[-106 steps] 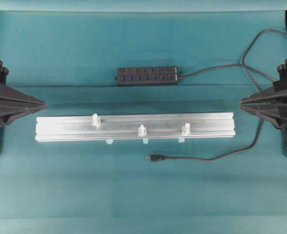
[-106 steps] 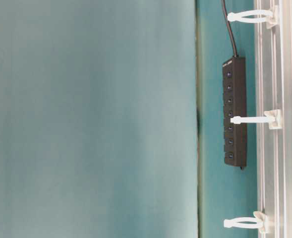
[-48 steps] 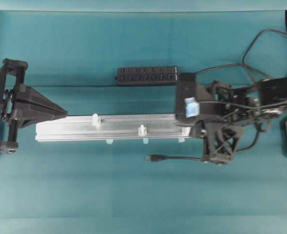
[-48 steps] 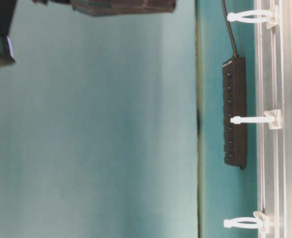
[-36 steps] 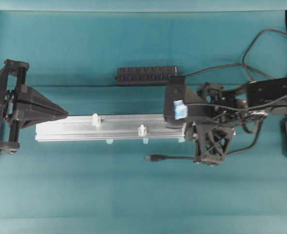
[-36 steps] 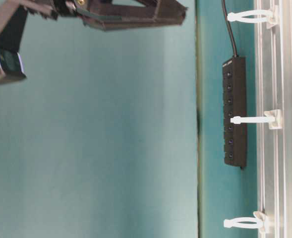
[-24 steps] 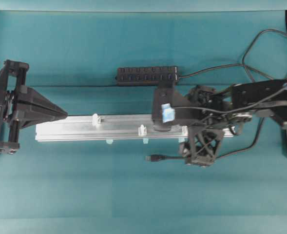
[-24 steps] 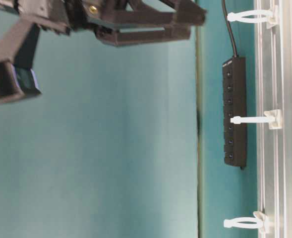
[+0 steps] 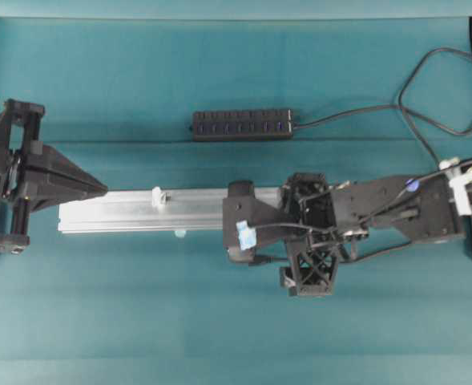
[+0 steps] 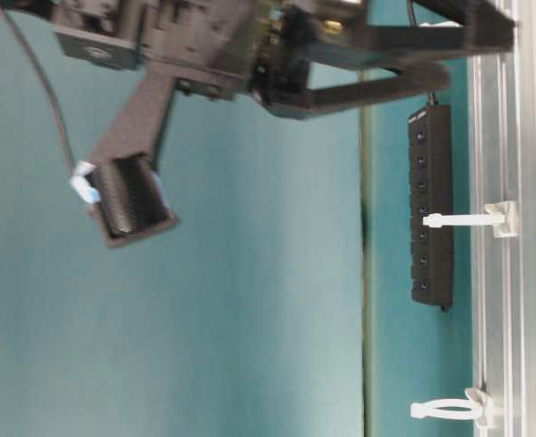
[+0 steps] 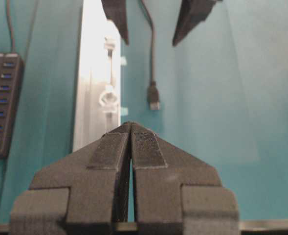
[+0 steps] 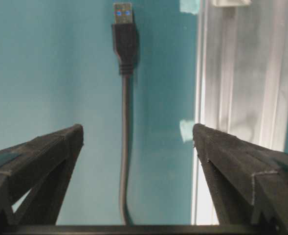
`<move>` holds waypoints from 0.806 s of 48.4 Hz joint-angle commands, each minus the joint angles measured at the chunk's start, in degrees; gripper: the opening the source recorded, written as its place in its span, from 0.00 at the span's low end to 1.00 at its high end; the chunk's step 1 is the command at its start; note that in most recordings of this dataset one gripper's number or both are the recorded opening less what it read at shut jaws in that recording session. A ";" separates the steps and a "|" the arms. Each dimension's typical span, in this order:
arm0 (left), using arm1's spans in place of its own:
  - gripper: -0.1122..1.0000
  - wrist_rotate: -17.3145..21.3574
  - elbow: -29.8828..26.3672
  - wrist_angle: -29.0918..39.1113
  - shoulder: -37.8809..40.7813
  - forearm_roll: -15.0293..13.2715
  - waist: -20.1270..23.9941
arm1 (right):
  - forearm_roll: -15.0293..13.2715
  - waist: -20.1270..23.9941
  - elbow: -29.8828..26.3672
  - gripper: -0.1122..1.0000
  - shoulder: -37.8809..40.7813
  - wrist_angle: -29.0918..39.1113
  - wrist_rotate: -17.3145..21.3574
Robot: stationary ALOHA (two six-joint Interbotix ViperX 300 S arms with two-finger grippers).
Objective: Pass the USB cable through three rings with both arms.
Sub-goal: 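Move the right gripper over the black USB cable plug, then lower the right gripper and grasp the cable just behind the plug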
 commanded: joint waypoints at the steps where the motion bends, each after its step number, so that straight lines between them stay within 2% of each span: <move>1: 0.12 0.09 -1.41 -0.26 -0.18 0.18 0.00 | -0.79 0.18 -0.35 0.82 0.26 -1.67 0.44; 14: 0.12 0.09 -1.05 0.18 -0.18 0.26 0.00 | -1.76 0.26 0.53 0.82 1.14 -2.72 0.35; 18: 0.12 0.09 -1.05 0.79 -0.18 0.26 0.00 | -1.76 0.62 0.35 0.79 1.14 -2.64 0.44; 20: 0.12 0.09 -1.05 1.14 -0.18 0.26 0.00 | -1.67 0.79 0.18 0.73 1.23 -2.46 0.53; 25: 0.12 0.09 -1.05 1.49 -0.18 0.26 0.00 | -1.49 1.14 -0.70 0.45 1.76 -1.76 0.44; 30: 0.12 0.09 -0.97 1.58 -0.26 0.26 0.00 | -1.49 1.05 -1.23 0.22 2.02 -1.14 0.35; 34: 0.12 0.00 -0.97 1.58 -0.26 0.26 0.00 | -1.49 1.05 -0.97 0.10 1.93 -1.49 0.44; 39: 0.12 -0.70 -0.44 1.58 -0.44 0.18 -0.18 | -1.41 0.88 -0.70 0.02 2.02 -3.08 1.14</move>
